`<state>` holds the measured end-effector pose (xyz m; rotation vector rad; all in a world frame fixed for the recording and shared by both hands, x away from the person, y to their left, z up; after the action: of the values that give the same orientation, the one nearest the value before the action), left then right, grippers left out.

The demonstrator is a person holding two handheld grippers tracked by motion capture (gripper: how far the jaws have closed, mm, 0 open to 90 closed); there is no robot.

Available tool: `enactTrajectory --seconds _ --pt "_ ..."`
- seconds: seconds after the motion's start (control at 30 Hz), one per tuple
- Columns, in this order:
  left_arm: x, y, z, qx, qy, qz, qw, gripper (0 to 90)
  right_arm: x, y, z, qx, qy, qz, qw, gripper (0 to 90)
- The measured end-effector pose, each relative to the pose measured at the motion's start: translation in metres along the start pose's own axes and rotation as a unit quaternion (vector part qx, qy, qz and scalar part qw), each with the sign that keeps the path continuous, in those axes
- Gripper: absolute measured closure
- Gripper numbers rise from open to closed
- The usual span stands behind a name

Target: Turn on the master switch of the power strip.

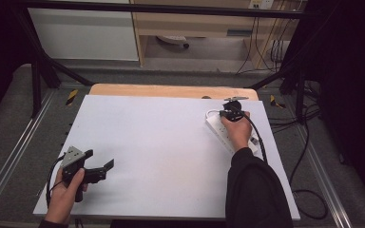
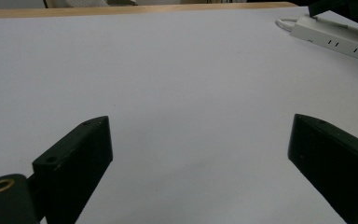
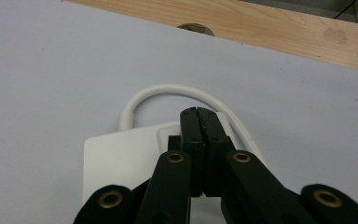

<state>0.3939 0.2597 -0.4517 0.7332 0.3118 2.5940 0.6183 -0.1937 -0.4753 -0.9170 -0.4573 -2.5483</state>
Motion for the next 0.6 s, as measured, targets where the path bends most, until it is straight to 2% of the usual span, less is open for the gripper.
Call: enactTrajectory --seconds 0.6 --pt "-0.0004 0.0002 -0.0006 -0.001 -0.002 0.000 1.0000 6.3 -0.0005 -0.0011 -0.0001 0.002 -0.002 -0.004 1.0000 90.0"
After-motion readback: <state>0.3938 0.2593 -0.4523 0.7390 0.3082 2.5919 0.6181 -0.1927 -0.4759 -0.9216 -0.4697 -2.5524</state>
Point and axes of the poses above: each handheld gripper's, and its own axes: x roughly backward along the jaws, z roughly out of its top, y roughly to its right, the point moved 7 cm from there along -x, roughly forward along the jaws, and after that the axes turned 14 degrees about x, right-handed, at the moved point
